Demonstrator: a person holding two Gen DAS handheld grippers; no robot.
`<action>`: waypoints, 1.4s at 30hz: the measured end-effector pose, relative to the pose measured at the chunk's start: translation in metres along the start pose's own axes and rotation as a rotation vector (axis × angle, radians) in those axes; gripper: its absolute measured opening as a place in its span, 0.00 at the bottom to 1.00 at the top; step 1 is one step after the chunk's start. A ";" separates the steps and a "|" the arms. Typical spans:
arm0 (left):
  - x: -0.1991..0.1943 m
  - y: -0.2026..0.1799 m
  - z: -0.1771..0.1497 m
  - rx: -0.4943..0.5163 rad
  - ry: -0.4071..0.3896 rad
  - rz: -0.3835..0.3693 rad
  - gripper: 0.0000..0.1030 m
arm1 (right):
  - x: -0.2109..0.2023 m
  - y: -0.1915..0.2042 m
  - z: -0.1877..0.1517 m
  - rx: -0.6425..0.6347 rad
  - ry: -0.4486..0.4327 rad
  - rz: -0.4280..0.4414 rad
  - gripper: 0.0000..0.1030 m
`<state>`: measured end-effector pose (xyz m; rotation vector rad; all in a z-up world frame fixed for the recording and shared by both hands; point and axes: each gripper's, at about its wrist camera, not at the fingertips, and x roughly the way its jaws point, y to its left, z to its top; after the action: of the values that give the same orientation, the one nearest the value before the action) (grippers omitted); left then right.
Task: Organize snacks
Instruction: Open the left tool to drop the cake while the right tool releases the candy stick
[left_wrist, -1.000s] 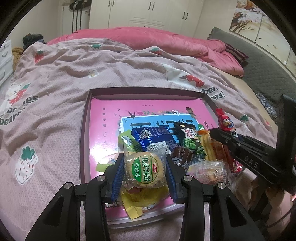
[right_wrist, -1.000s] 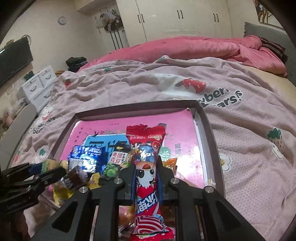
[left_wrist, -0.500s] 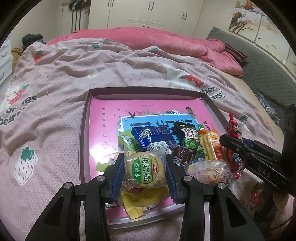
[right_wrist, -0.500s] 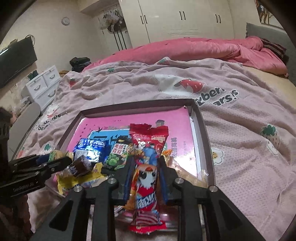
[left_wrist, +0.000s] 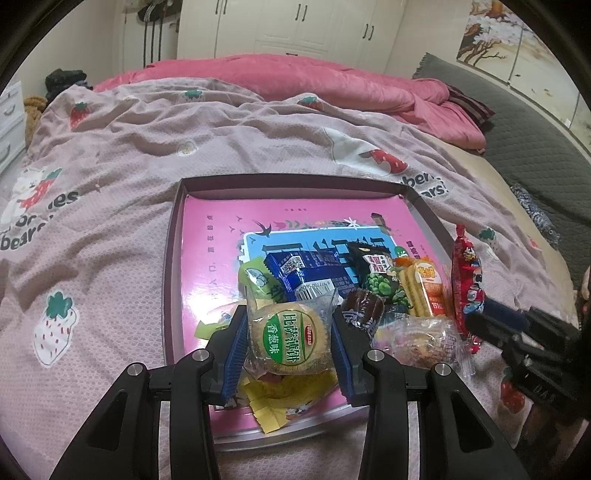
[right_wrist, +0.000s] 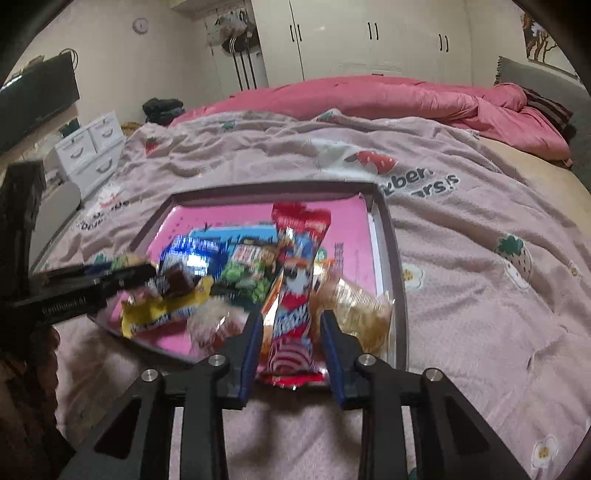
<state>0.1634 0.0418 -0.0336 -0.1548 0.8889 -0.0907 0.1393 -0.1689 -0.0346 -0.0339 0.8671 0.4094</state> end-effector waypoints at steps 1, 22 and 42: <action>-0.001 0.000 0.000 -0.002 -0.001 -0.001 0.42 | 0.002 0.001 -0.001 -0.002 0.002 -0.003 0.28; -0.002 0.000 -0.001 0.000 -0.003 0.009 0.45 | 0.028 0.017 0.009 -0.042 -0.003 0.011 0.26; -0.007 -0.002 0.000 -0.005 -0.005 0.001 0.52 | 0.014 0.004 0.010 -0.009 -0.019 -0.022 0.26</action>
<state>0.1589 0.0412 -0.0283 -0.1592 0.8844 -0.0875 0.1538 -0.1584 -0.0379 -0.0483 0.8451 0.3922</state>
